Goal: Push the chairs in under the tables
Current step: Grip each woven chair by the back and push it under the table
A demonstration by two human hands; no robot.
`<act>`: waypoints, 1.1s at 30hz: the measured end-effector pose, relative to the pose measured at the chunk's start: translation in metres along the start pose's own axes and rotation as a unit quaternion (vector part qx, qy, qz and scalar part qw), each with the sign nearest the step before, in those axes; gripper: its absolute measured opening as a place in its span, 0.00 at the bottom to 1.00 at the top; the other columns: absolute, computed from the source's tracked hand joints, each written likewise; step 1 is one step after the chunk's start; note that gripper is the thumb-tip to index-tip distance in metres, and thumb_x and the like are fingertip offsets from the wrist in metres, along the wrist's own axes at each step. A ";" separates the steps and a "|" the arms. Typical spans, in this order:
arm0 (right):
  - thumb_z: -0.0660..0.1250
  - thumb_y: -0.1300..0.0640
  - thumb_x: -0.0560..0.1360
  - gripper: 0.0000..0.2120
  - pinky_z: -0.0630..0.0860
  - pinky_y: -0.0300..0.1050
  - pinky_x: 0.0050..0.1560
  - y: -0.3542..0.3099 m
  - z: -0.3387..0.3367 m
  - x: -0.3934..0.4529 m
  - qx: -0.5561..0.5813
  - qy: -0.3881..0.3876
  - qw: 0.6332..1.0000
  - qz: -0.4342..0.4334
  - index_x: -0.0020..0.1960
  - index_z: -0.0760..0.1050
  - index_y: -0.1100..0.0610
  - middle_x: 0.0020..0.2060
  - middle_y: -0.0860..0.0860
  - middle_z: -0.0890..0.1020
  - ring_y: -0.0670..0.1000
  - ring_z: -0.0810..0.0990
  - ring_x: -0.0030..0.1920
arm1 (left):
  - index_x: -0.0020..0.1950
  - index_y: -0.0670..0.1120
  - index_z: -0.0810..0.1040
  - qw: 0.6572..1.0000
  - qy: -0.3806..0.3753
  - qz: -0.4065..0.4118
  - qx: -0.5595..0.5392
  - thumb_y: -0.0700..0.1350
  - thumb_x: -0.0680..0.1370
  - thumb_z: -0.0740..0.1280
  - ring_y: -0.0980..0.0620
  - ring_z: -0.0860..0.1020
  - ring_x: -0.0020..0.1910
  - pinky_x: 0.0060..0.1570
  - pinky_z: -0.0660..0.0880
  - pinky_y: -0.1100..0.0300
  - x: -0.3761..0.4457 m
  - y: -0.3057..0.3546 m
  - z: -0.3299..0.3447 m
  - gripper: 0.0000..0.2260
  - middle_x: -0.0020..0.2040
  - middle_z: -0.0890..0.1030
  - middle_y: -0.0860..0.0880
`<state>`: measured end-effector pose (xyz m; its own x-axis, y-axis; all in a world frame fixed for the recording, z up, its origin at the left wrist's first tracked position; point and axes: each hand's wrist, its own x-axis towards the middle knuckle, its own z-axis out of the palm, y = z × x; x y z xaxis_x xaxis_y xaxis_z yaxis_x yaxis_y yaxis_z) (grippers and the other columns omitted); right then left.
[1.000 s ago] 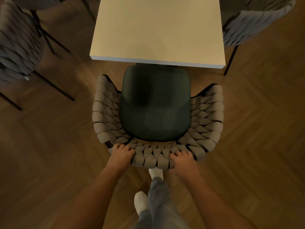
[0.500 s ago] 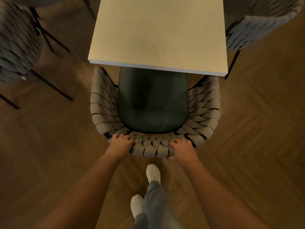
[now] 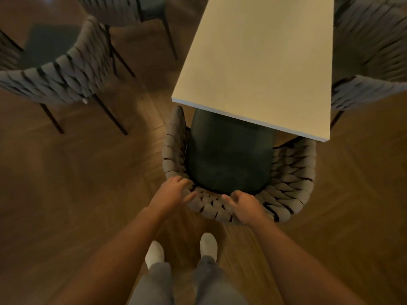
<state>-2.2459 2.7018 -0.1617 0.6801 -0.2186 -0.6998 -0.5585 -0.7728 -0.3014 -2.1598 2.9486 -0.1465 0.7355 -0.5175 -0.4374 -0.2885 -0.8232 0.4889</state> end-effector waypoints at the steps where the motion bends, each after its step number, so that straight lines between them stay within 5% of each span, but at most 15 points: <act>1: 0.56 0.31 0.80 0.29 0.78 0.49 0.52 -0.017 -0.002 0.001 0.002 0.007 1.000 -0.009 0.68 0.75 0.51 0.55 0.49 0.82 0.51 0.80 0.54 | 0.71 0.53 0.75 1.000 0.013 -0.013 -0.024 0.59 0.83 0.63 0.53 0.72 0.66 0.63 0.73 0.59 -0.003 -0.012 -0.008 0.19 0.66 0.75 0.53; 14: 0.57 0.36 0.82 0.20 0.81 0.55 0.52 -0.265 0.008 0.021 0.022 0.067 0.997 -0.045 0.57 0.78 0.50 0.48 0.48 0.83 0.52 0.81 0.49 | 0.73 0.46 0.74 0.985 0.019 -0.137 -0.105 0.53 0.83 0.66 0.51 0.80 0.59 0.59 0.78 0.54 -0.047 -0.211 -0.131 0.21 0.64 0.80 0.47; 33: 0.61 0.40 0.82 0.21 0.75 0.45 0.51 -0.533 0.006 0.139 0.036 -0.009 0.994 -0.107 0.66 0.76 0.53 0.50 0.46 0.80 0.46 0.78 0.50 | 0.71 0.48 0.76 0.948 0.076 -0.247 -0.185 0.55 0.84 0.64 0.54 0.79 0.56 0.55 0.75 0.59 0.000 -0.396 -0.293 0.18 0.62 0.81 0.49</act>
<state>-1.8563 3.0865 -0.1022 0.7783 -0.0430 -0.6264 -0.4352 -0.7560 -0.4889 -1.8661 3.3426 -0.1188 0.8126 -0.0280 -0.5822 0.3277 -0.8041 0.4960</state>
